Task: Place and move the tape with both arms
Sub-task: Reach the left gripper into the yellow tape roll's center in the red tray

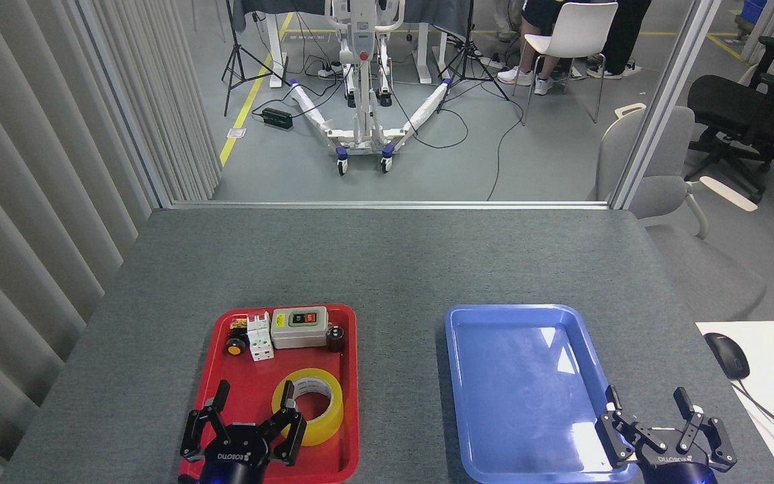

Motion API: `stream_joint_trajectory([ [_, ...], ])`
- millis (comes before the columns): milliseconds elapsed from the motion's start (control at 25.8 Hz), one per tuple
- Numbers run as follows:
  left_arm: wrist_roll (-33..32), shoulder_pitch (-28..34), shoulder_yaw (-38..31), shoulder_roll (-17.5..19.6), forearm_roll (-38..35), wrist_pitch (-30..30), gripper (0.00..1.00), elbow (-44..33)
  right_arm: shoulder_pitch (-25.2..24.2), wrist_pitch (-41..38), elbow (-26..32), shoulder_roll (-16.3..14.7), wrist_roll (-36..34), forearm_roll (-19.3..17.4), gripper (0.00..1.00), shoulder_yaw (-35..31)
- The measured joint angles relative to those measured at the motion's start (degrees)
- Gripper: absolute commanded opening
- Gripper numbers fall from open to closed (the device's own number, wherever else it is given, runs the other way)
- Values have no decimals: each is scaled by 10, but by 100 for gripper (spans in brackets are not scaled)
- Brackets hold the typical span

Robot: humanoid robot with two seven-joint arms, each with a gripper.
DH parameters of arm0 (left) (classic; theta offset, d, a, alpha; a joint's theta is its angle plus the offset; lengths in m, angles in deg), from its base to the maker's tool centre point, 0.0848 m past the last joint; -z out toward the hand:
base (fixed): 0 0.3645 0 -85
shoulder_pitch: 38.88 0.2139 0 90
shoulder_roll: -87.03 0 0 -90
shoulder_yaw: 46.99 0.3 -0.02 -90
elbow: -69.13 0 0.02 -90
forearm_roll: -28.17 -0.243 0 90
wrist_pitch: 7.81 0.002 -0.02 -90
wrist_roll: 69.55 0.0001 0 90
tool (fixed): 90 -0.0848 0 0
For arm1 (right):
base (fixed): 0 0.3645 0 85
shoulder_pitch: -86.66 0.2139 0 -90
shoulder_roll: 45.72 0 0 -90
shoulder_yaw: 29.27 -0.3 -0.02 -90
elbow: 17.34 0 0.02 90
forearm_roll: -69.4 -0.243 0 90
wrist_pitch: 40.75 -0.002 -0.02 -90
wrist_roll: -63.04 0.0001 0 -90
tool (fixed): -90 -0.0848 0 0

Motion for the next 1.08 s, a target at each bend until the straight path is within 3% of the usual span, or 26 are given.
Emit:
stream_joint_trajectory([
  [581, -26, -14, 3, -1, 11, -4, 100, -15, -1, -2, -1, -2, -19, 6, 100, 1],
  [658, -84, -29, 5, -3, 15, -4, 100, -15, 1, -3, -1, -1, -19, 6, 100, 1],
  [929, -426, -87, 6, -6, 17, 1, 100, -30, 2, -4, -2, 1, -20, 6, 100, 1],
  [1084, -568, -116, 6, -6, 18, 3, 100, -28, 2, -4, -3, 4, -20, 6, 100, 1],
])
